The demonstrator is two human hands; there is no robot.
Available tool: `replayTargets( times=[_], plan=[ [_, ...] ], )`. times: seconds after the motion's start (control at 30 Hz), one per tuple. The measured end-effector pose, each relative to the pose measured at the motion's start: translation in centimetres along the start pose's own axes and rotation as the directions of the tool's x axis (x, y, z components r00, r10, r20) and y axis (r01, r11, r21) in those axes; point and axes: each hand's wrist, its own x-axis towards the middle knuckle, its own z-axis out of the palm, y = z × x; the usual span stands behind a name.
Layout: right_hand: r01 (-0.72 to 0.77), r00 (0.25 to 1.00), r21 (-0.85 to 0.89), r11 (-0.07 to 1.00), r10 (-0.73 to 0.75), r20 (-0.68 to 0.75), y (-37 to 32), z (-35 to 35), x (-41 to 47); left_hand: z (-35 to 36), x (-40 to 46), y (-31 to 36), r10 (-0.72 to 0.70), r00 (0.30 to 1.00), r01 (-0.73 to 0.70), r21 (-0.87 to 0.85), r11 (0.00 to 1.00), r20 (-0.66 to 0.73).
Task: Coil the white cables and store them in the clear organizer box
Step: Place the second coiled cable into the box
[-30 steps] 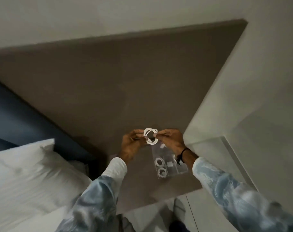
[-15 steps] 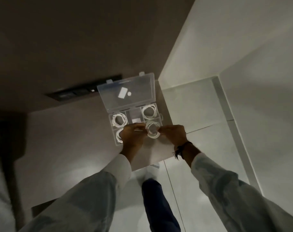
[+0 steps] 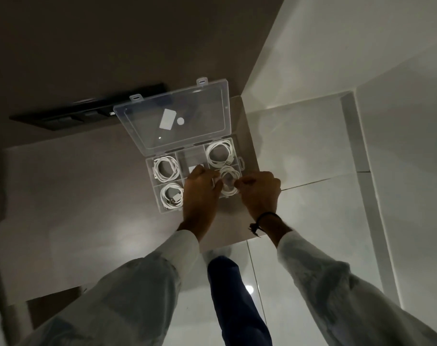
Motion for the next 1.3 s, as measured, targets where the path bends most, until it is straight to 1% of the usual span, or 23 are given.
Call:
replayTargets(
  times=[0.1,0.2,0.3,0.37,0.43,0.53,0.6,0.63,0.7,0.77,0.83,0.9,0.93,0.97,1.0,1.03,1.07,1.1,1.17,1.2,1.23,1.27,1.3],
  plan=[
    [0.074,0.997,-0.127,0.989,-0.073,0.017,-0.2,0.6,0.0,0.0,0.1,-0.4,0.024,0.997,-0.025,0.010,1.000,0.067],
    [0.141,0.990,-0.261,0.955,-0.138,0.031,0.0,1.1,0.0,0.3,0.1,-1.0,0.035,0.994,-0.042,0.064,0.997,0.106],
    [0.210,0.978,-0.324,0.923,-0.191,0.089,-0.1,1.3,0.5,0.6,0.3,-1.2,0.053,0.990,-0.071,0.143,0.987,0.129],
    [0.277,0.960,-0.364,0.889,-0.242,0.138,-0.3,1.4,0.9,0.6,0.2,-1.2,0.091,0.983,-0.126,0.230,0.965,0.160],
    [0.316,0.948,-0.387,0.867,-0.270,0.169,-0.5,1.3,1.3,0.3,-0.1,-1.4,0.150,0.966,-0.205,0.272,0.940,0.209],
    [0.307,0.946,-0.389,0.869,-0.232,0.227,-0.4,0.4,1.4,-0.5,-0.9,-1.8,0.193,0.939,-0.264,0.236,0.935,0.285],
    [0.305,0.941,-0.379,0.874,-0.213,0.264,-0.1,-0.4,1.1,-1.2,-1.6,-2.1,0.212,0.933,-0.269,0.170,0.948,0.292],
    [0.303,0.940,-0.368,0.879,-0.211,0.268,-0.1,-0.8,0.8,-1.7,-2.0,-2.1,0.227,0.935,-0.268,0.124,0.955,0.272],
    [0.280,0.951,-0.341,0.897,-0.210,0.228,-0.7,-1.5,0.3,-2.9,-2.4,-2.3,0.227,0.958,-0.238,0.043,0.970,0.178],
    [0.243,0.965,-0.339,0.909,-0.193,0.175,-1.6,-2.1,0.3,-4.5,-2.2,-2.6,0.135,0.990,-0.135,-0.004,0.991,0.039],
    [0.217,0.973,-0.365,0.905,-0.170,0.157,-3.0,-2.7,0.7,-6.4,-1.2,-3.3,-0.020,0.992,0.016,-0.041,0.999,-0.124],
    [0.173,0.982,-0.327,0.929,-0.135,0.136,-4.8,-3.6,1.7,-8.3,0.4,-4.3,-0.203,0.947,0.181,-0.111,0.977,-0.247],
    [0.144,0.985,-0.243,0.959,-0.116,0.124,-6.0,-3.9,2.4,-9.5,1.5,-4.7,-0.293,0.912,0.246,-0.187,0.951,-0.288],
    [0.117,0.988,-0.137,0.984,-0.102,0.115,-7.3,-4.2,3.4,-10.6,2.6,-4.9,-0.397,0.870,0.308,-0.307,0.901,-0.292],
    [0.095,0.987,-0.045,0.994,-0.088,0.133,-8.7,-4.4,4.3,-11.5,3.6,-4.9,-0.500,0.828,0.357,-0.449,0.819,-0.253],
    [0.075,0.980,0.032,0.997,-0.079,0.183,-10.1,-4.5,5.3,-12.3,4.6,-4.8,-0.570,0.803,0.389,-0.571,0.723,-0.174],
    [0.046,0.966,0.107,0.993,-0.071,0.248,-11.5,-4.7,6.1,-13.0,5.3,-4.7,-0.598,0.797,0.403,-0.668,0.625,-0.079],
    [0.002,0.949,0.201,0.980,-0.065,0.309,-12.6,-4.8,6.5,-13.5,5.9,-4.6,-0.592,0.806,0.408,-0.717,0.564,-0.007],
    [-0.126,0.923,0.398,0.909,-0.040,0.383,-13.9,-5.2,6.8,-14.4,6.1,-4.6,-0.568,0.821,0.403,-0.760,0.510,0.055],
    [-0.171,0.926,0.439,0.882,-0.008,0.377,-14.0,-5.6,6.6,-14.7,5.8,-4.7,-0.573,0.817,0.396,-0.783,0.479,0.062],
    [-0.192,0.933,0.458,0.868,0.017,0.360,-13.8,-5.9,6.4,-14.9,5.4,-4.7,-0.583,0.809,0.399,-0.796,0.456,0.071],
    [-0.198,0.942,0.431,0.880,0.050,0.332,-13.2,-6.1,6.4,-14.9,4.9,-4.8,-0.590,0.803,0.409,-0.794,0.450,0.079],
    [-0.187,0.950,0.375,0.908,0.070,0.304,-12.1,-6.0,6.2,-14.7,4.1,-4.9,-0.583,0.809,0.424,-0.766,0.483,0.081]
  ],
)
